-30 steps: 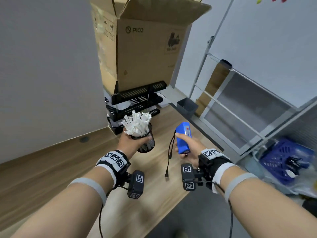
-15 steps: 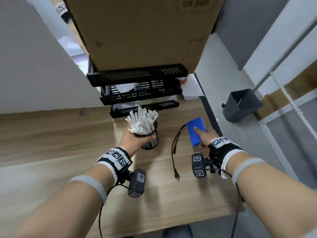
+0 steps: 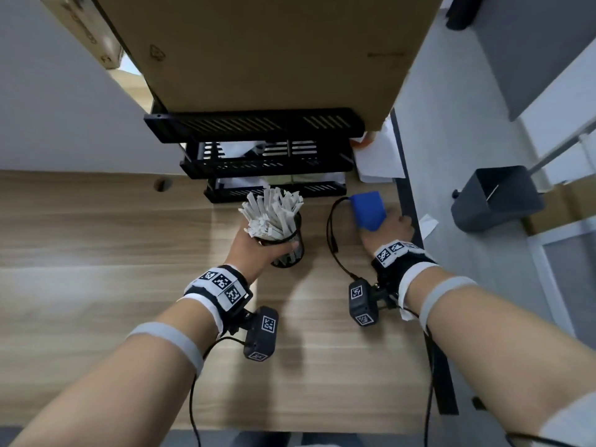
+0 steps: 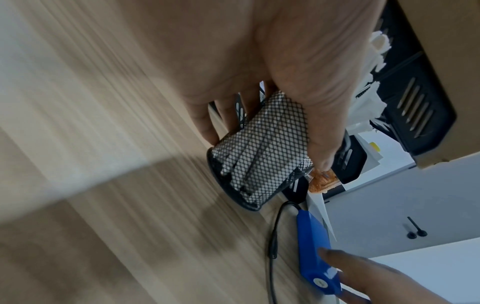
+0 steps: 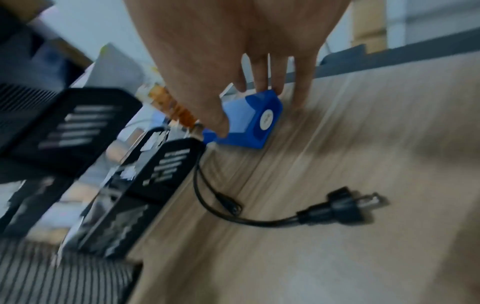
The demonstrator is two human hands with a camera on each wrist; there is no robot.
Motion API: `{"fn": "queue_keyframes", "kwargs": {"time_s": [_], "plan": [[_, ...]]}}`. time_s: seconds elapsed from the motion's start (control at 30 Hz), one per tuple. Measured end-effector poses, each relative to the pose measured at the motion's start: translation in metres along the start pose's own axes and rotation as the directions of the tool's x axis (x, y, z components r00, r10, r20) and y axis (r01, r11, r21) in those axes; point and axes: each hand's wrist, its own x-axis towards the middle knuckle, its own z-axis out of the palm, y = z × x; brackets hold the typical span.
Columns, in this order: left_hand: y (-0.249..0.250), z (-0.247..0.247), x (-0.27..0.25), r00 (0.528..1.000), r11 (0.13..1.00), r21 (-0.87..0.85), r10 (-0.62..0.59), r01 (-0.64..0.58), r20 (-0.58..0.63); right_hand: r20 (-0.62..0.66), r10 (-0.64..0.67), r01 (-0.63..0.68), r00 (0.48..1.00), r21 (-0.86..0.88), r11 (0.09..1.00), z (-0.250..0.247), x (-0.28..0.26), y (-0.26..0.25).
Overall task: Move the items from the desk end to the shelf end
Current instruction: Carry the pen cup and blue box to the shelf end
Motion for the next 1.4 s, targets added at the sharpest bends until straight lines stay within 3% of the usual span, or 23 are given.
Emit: {"fn": "queue_keyframes", "kwargs": {"time_s": [0.1,0.17,0.27,0.47,0.77,0.97,1.17,1.23,1.4], "plan": [[-0.001,0.004,0.004,1.0,1.0,-0.025,-0.015,0.014,-0.014,0.106,-0.155,0.169,0.982,-0.147,0.975,0.006,-0.017,-0.003],[-0.002,0.004,0.006,0.999,0.999,-0.024,-0.029,0.028,-0.021,0.186,-0.222,0.272,0.957,-0.316,0.909,0.02,-0.022,-0.007],[-0.007,0.003,0.009,0.998,0.998,-0.027,-0.051,0.05,-0.028,0.201,-0.247,0.313,0.948,-0.44,0.842,0.04,-0.022,-0.012],[-0.009,0.017,0.022,0.999,0.999,-0.009,-0.032,0.032,-0.023,0.048,-0.269,0.263,0.962,-0.433,0.862,0.03,-0.011,-0.001],[-0.002,0.051,0.054,0.997,0.998,0.059,0.041,-0.037,-0.069,-0.01,-0.338,0.297,0.941,-0.455,0.84,0.036,-0.009,0.004],[-0.005,0.056,0.062,1.0,0.998,0.066,0.023,-0.022,-0.013,-0.002,-0.365,0.334,0.931,-0.398,0.854,0.037,-0.016,0.01],[-0.008,0.011,0.021,0.996,0.993,0.077,-0.09,0.091,-0.014,-0.027,-0.329,0.289,0.944,-0.414,0.863,0.04,-0.047,-0.006],[-0.011,-0.016,0.005,0.992,0.99,0.078,-0.111,0.115,-0.054,-0.047,-0.393,0.341,0.918,-0.41,0.846,0.042,-0.063,-0.018],[-0.014,-0.096,-0.033,0.983,0.989,0.09,-0.1,0.115,-0.155,0.13,-0.561,0.575,0.817,-0.257,0.777,0.047,-0.11,-0.073]]}}
